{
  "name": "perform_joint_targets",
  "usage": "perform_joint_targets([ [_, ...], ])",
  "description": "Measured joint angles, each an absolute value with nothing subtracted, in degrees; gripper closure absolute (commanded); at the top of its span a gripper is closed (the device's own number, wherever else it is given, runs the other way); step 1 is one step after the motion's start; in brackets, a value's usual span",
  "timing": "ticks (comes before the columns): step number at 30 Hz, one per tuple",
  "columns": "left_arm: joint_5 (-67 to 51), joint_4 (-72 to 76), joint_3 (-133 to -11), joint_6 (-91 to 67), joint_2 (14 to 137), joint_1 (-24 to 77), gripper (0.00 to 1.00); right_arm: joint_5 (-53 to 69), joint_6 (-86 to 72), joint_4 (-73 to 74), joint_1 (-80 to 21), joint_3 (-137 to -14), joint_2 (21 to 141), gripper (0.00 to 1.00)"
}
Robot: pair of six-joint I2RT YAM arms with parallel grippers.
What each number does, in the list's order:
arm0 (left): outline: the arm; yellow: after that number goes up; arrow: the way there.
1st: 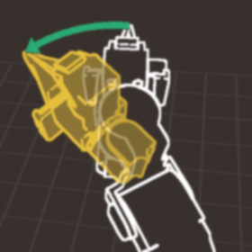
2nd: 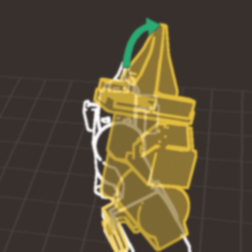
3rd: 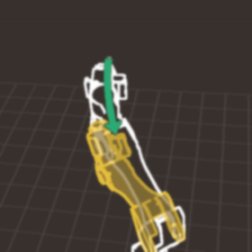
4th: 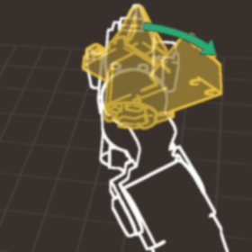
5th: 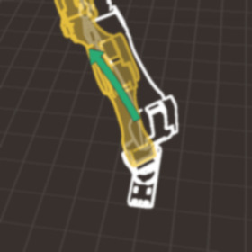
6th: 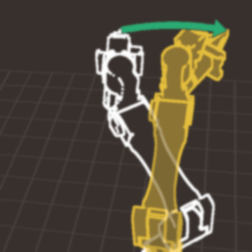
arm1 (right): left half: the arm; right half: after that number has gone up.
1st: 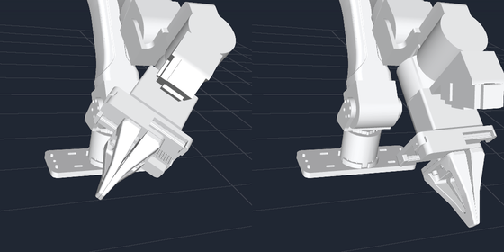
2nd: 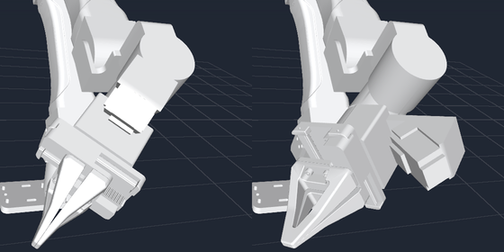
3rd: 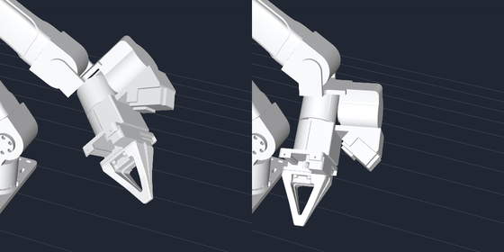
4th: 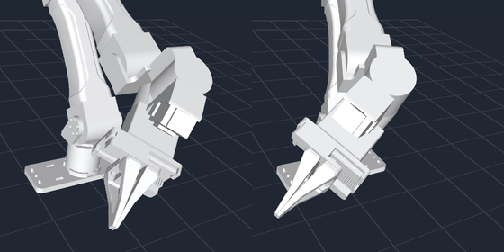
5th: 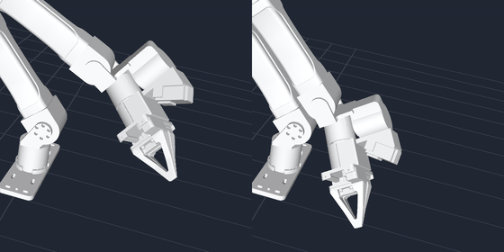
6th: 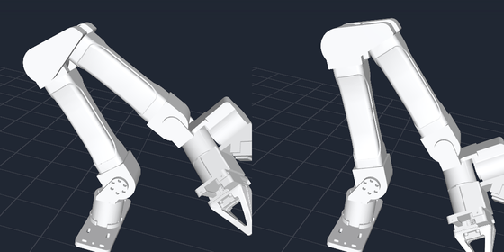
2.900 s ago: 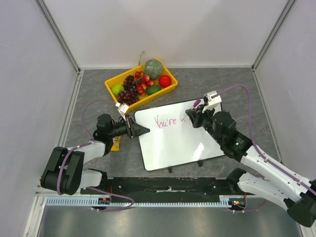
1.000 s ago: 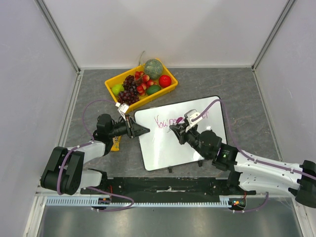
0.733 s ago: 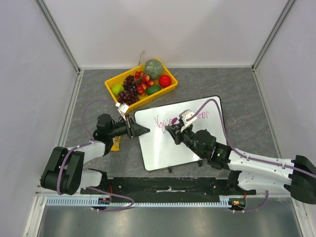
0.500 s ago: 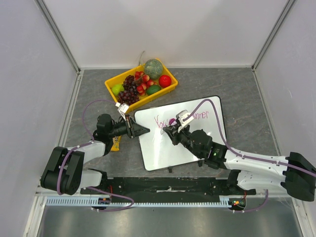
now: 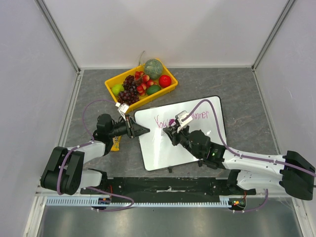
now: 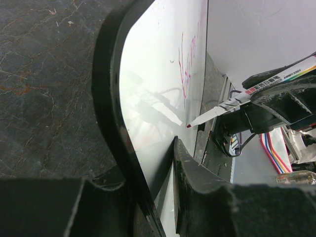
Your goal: Write a sentence on the whiteboard
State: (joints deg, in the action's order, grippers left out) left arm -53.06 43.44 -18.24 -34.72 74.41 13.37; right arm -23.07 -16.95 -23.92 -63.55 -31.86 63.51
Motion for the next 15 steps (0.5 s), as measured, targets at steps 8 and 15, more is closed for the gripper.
perform_joint_targets([
  [8, -53.1, 43.4, -18.2, -34.7, 74.4, 13.4, 0.98, -23.2, -17.5, -23.5, -63.6, -31.1, 63.4, 1.00],
  [15, -53.0, 43.4, -18.2, -34.7, 74.4, 13.4, 0.98, -22.3, -18.5, -23.5, -63.7, -30.2, 63.0, 1.00],
])
